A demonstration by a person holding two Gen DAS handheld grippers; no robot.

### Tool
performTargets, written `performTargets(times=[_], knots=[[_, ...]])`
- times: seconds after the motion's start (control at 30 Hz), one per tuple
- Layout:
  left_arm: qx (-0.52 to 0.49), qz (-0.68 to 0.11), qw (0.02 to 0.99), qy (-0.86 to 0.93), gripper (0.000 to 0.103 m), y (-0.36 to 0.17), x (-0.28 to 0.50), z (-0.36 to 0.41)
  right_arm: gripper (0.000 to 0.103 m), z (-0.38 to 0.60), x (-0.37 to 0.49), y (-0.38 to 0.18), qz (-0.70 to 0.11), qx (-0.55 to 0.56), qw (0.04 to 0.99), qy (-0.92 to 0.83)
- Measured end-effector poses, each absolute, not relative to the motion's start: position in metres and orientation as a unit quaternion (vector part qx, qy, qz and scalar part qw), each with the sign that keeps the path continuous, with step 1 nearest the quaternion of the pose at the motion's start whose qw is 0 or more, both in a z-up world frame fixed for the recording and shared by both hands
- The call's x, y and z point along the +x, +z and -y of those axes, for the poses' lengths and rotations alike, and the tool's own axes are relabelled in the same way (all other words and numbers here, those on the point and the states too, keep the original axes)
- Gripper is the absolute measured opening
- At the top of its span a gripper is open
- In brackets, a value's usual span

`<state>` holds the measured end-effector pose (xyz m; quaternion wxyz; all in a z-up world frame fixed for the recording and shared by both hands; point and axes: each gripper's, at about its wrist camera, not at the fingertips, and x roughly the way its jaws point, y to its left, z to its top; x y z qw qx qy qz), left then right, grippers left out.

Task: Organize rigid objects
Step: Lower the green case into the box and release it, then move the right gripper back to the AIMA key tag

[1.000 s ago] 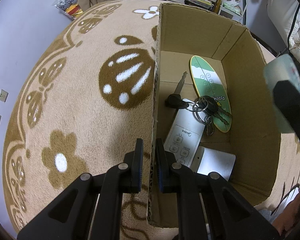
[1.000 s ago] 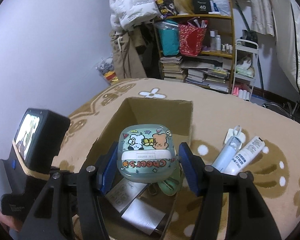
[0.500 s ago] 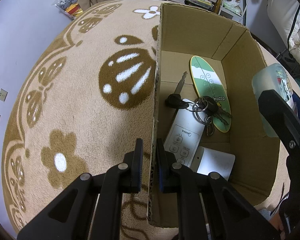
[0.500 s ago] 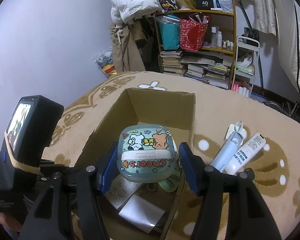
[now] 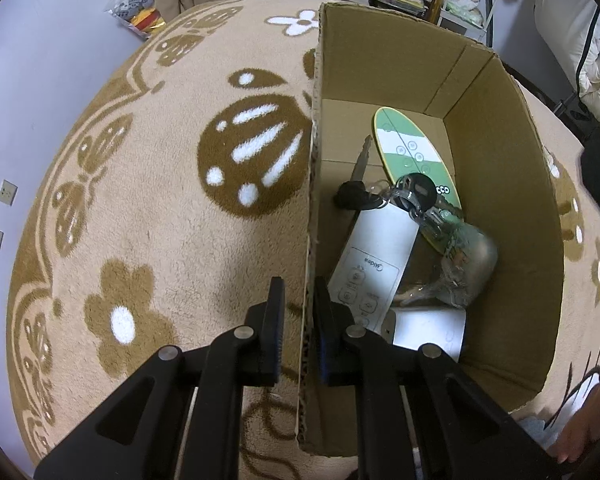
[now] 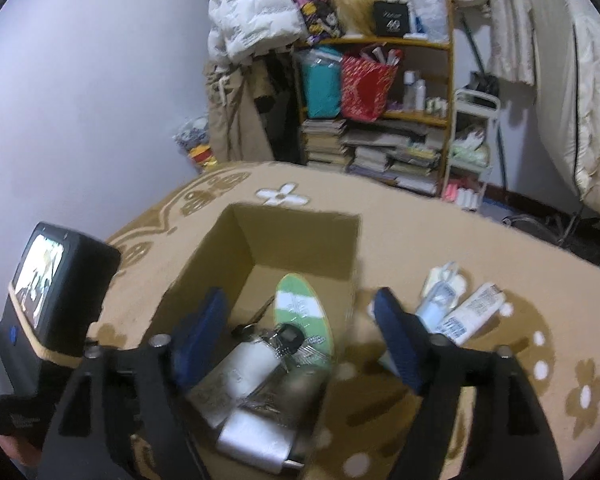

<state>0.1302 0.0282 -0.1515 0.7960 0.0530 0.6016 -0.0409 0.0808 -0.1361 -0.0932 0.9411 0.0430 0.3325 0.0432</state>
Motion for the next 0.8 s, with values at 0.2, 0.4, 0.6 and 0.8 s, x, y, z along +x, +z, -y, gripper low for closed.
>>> performTargets(times=[0.2, 0.4, 0.6, 0.8], knots=[[0.05, -0.602, 0.796, -0.041, 0.014, -0.151, 0.13, -0.028, 0.102, 0.168, 0.083, -0.091, -0.327, 0.067, 0.943, 0.003], [0.049, -0.602, 0.796, -0.041, 0.014, -0.151, 0.13, -0.028, 0.103, 0.2, 0.088, -0.108, -0.337, 0.07, 0.937, -0.062], [0.05, -0.603, 0.795, -0.042, 0.014, -0.151, 0.13, -0.029, 0.103, 0.231, 0.094, -0.137, -0.376, 0.087, 0.916, -0.105], [0.047, -0.603, 0.795, -0.042, 0.014, -0.151, 0.13, -0.028, 0.103, 0.252, 0.096, -0.163, -0.406, 0.111, 0.9, -0.116]])
